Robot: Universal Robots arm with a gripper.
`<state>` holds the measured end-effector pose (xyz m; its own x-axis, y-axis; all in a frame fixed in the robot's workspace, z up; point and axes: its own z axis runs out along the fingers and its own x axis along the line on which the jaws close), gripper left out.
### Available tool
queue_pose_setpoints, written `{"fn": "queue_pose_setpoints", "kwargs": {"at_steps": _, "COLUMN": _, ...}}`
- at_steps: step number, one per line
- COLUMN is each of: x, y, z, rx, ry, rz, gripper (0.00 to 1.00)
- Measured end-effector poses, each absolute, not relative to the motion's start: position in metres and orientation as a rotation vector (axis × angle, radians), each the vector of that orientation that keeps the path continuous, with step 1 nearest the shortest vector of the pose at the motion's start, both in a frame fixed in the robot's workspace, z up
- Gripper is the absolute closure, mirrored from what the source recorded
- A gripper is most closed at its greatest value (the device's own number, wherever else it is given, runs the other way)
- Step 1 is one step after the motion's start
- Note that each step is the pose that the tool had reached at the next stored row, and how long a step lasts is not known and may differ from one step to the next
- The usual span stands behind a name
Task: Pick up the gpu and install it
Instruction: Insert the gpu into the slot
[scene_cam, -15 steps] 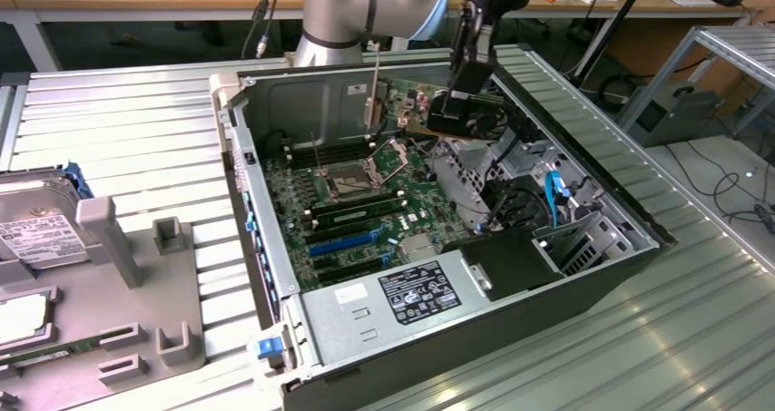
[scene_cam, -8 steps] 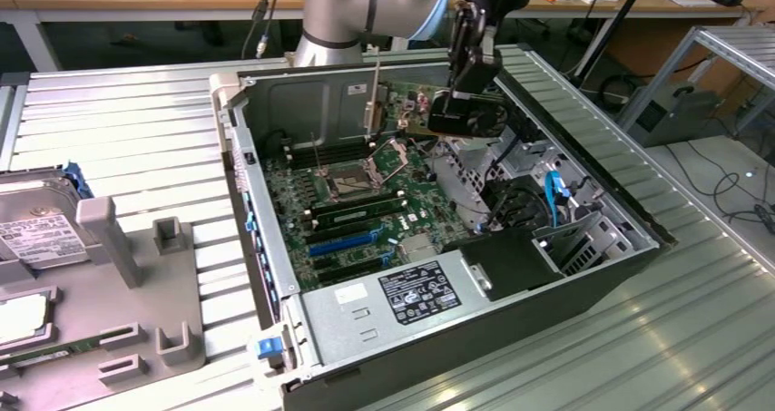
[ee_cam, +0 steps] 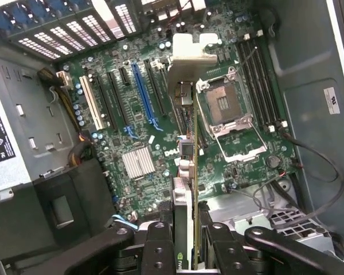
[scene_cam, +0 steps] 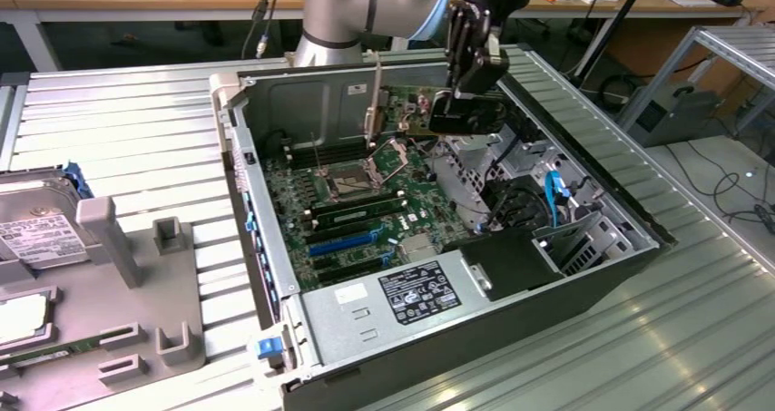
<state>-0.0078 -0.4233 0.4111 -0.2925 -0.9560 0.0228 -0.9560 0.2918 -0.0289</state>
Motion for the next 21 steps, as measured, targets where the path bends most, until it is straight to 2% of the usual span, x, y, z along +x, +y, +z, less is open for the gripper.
{"fn": "queue_pose_setpoints", "kwargs": {"at_steps": 21, "x": -0.0079, "y": -0.4234, "z": 0.4111, "rx": 2.162, "ry": -2.283, "rz": 0.058, "gripper": 0.73}}
